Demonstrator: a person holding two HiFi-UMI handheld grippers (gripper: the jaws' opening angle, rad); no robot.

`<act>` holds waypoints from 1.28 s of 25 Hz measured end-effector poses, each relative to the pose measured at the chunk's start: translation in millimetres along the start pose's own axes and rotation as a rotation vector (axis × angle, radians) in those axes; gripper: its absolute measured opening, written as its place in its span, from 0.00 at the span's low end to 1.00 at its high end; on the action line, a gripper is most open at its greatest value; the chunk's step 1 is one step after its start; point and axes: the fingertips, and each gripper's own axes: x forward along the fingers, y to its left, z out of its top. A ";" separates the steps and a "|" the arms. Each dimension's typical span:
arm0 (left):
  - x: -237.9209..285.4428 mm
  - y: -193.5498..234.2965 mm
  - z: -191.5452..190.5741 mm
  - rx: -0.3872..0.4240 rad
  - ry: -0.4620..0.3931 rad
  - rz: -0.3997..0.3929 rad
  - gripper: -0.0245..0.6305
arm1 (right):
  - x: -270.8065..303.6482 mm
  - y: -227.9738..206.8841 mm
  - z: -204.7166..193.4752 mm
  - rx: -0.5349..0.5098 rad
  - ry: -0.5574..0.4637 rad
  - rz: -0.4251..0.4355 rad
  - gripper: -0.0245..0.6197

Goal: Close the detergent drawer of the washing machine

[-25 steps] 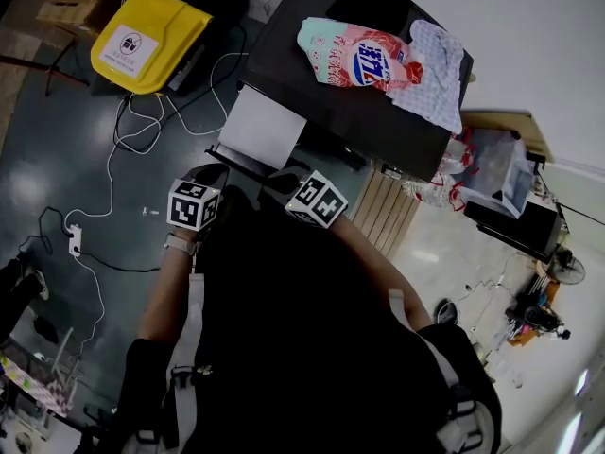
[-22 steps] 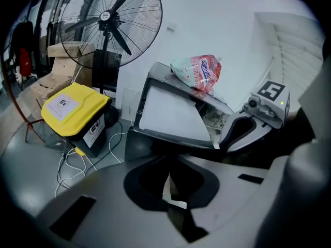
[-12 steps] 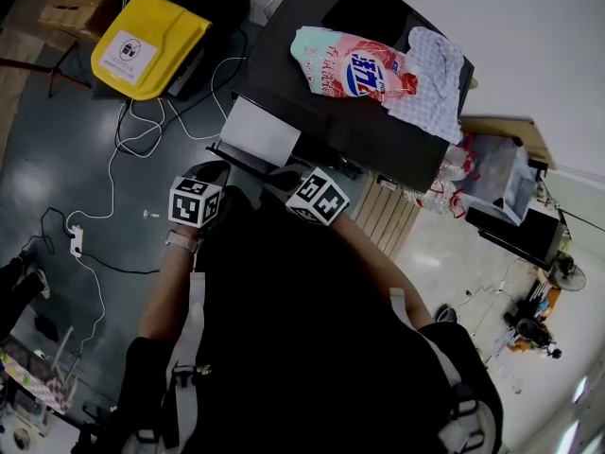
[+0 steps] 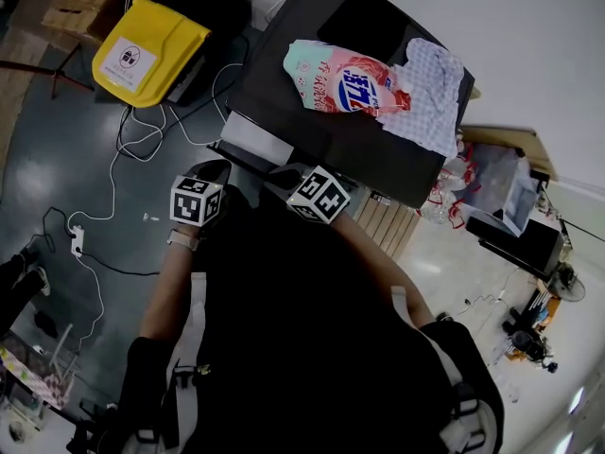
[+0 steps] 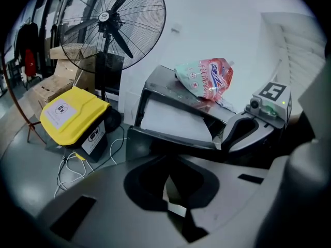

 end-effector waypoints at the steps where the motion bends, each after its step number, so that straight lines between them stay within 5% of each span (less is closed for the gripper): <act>1: 1.7 0.0 2.4 -0.003 -0.001 0.002 0.05 | -1.5 -2.3 1.6 -0.005 0.001 0.003 0.10; 32: 23.6 1.0 34.8 0.015 0.091 0.053 0.05 | -13.6 -32.9 19.6 -0.049 0.101 0.060 0.10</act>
